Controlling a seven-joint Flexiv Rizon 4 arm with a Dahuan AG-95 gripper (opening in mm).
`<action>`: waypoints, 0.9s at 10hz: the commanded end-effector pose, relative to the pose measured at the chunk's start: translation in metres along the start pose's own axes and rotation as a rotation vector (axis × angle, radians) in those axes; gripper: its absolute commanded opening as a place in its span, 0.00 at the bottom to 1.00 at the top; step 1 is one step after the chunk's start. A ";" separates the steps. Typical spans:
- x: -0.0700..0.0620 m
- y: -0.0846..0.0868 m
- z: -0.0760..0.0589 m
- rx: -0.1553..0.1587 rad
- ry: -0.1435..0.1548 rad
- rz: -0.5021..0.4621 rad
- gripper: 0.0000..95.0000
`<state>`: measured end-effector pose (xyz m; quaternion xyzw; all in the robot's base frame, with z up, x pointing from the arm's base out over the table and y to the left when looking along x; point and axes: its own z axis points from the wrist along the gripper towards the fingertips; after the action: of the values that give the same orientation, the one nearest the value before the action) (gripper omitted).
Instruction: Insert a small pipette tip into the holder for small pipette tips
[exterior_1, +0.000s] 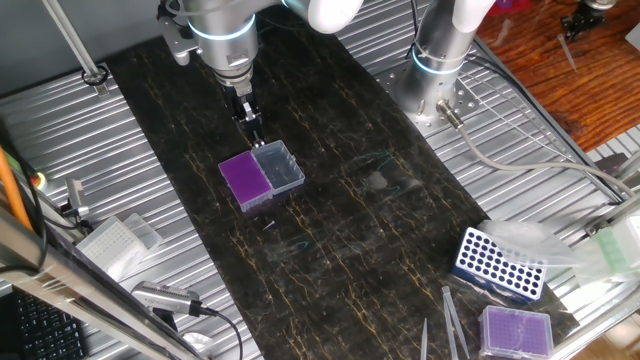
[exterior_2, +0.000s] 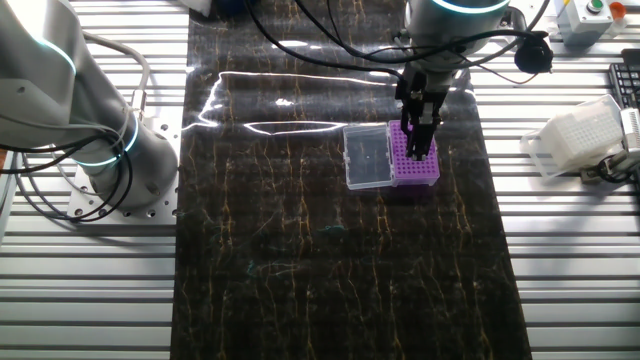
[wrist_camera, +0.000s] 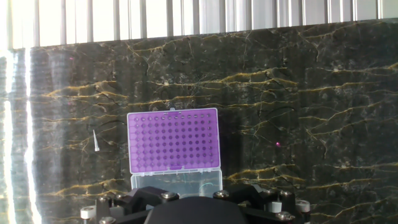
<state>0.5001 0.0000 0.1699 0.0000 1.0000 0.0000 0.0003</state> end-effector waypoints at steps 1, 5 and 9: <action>0.000 0.000 0.000 0.060 0.067 -0.072 0.00; 0.000 0.000 0.000 0.070 0.068 -0.077 0.00; 0.000 0.000 0.000 0.076 0.067 -0.085 0.00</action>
<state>0.4991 -0.0004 0.1706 -0.0428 0.9978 -0.0383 -0.0321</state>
